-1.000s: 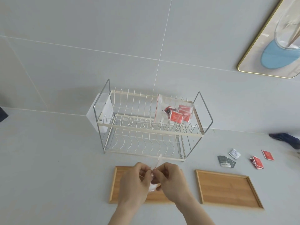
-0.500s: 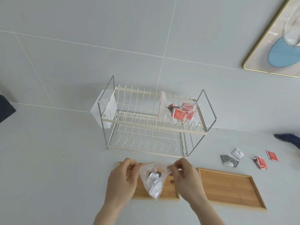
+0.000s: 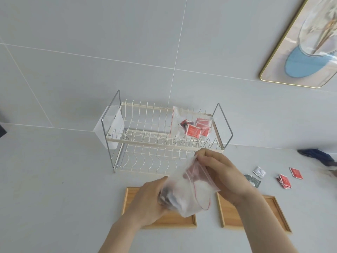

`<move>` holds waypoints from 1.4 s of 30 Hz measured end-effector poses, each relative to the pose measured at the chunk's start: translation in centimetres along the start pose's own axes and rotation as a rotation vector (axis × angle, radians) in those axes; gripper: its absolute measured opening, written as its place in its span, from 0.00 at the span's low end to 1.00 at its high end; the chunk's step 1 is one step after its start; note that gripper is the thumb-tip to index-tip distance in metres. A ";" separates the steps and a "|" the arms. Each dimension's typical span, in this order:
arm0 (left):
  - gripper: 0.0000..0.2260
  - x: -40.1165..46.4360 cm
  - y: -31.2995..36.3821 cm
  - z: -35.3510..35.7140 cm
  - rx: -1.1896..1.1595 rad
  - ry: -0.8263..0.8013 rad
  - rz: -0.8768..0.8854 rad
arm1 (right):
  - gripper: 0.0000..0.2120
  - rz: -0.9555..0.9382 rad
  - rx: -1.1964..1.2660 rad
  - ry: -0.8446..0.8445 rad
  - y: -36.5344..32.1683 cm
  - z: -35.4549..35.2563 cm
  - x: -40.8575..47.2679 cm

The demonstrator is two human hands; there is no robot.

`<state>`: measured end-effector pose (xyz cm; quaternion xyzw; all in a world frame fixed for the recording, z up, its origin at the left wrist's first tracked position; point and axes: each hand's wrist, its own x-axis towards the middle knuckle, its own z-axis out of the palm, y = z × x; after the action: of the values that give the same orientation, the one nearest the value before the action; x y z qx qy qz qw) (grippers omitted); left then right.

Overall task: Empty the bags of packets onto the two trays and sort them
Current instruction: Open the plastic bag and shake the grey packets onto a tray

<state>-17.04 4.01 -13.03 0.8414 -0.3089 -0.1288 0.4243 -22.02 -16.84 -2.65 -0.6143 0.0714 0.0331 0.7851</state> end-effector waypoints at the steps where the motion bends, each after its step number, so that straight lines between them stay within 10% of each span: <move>1: 0.19 0.1 0.2 0.1 -0.046 0.048 -0.026 | 0.14 -0.016 0.092 0.035 0.6 -0.4 0.0; 7: 0.15 -0.1 0.7 1.0 -0.480 0.190 -0.220 | 0.49 0.186 0.186 0.191 10.8 -2.0 -2.2; 11: 0.16 0.0 1.7 2.8 -0.743 0.203 -0.376 | 0.38 0.179 0.167 0.039 14.5 0.8 -3.3; 24: 0.36 -1.3 -2.3 1.5 -0.857 0.249 -0.468 | 0.08 0.215 0.197 0.499 14.8 -2.6 -2.7; 29: 0.39 0.0 -3.8 0.0 -0.507 0.372 -0.351 | 0.07 0.080 -0.333 0.461 13.0 -4.1 -2.0; 35: 0.35 2.2 -4.9 1.3 0.118 0.024 -0.119 | 0.09 -0.059 -0.729 0.323 11.3 -3.0 0.1; 42: 0.13 1.9 -7.1 3.6 0.158 0.000 -0.217 | 0.10 -0.135 -0.961 0.226 11.4 -2.9 0.6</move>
<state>-14.35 3.74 -20.74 0.9007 -0.2249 -0.1493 0.3404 -23.22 -16.95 -14.34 -0.9098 0.0927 -0.0552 0.4008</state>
